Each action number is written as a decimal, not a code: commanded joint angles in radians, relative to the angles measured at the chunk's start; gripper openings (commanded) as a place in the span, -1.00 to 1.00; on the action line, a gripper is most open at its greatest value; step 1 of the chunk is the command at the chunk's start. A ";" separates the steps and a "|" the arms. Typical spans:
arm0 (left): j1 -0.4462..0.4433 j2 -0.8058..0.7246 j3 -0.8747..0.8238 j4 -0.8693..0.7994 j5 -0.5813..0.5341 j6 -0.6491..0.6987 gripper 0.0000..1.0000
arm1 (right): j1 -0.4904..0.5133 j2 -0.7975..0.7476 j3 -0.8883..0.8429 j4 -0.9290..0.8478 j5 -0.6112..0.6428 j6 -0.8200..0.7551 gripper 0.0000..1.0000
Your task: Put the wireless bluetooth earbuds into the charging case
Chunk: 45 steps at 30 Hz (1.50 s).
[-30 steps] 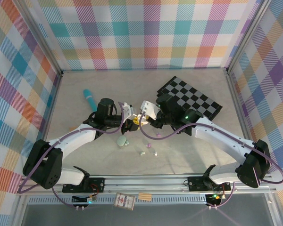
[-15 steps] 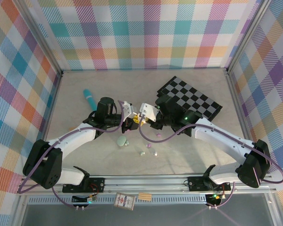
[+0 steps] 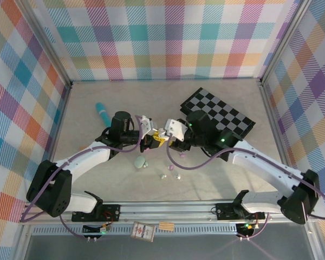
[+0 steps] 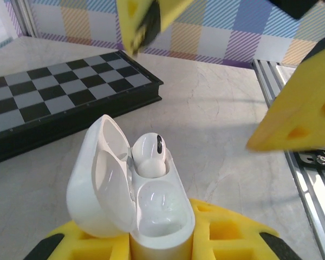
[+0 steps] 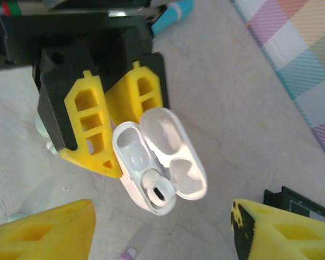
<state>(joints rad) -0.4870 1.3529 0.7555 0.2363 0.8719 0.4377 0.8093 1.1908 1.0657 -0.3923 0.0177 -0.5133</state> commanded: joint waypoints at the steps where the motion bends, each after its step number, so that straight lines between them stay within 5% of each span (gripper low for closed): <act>1: 0.003 -0.032 -0.034 0.100 -0.016 -0.006 -0.94 | -0.089 -0.083 -0.063 0.102 -0.140 0.203 0.43; 8: 0.031 -0.103 -0.134 0.249 -0.109 -0.053 -0.95 | -0.263 -0.132 -0.161 0.084 -0.219 0.796 0.46; 11: 0.040 -0.121 -0.172 0.313 -0.152 -0.071 -0.94 | -0.264 -0.090 -0.173 -0.035 -0.241 0.959 0.43; 19: 0.057 -0.116 -0.209 0.407 -0.208 -0.087 -0.95 | -0.200 -0.061 -0.386 -0.018 -0.443 1.361 0.31; 31: 0.064 -0.074 -0.208 0.475 -0.205 -0.105 -0.94 | -0.086 0.193 -0.403 -0.016 -0.597 1.572 0.12; 45: 0.064 -0.098 -0.219 0.468 -0.220 -0.105 -0.93 | -0.089 0.413 -0.298 0.000 -0.604 1.517 -0.05</act>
<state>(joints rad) -0.4332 1.2766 0.5457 0.6651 0.6415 0.3325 0.7177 1.5814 0.7307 -0.3820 -0.5697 1.0294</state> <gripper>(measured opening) 0.210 0.478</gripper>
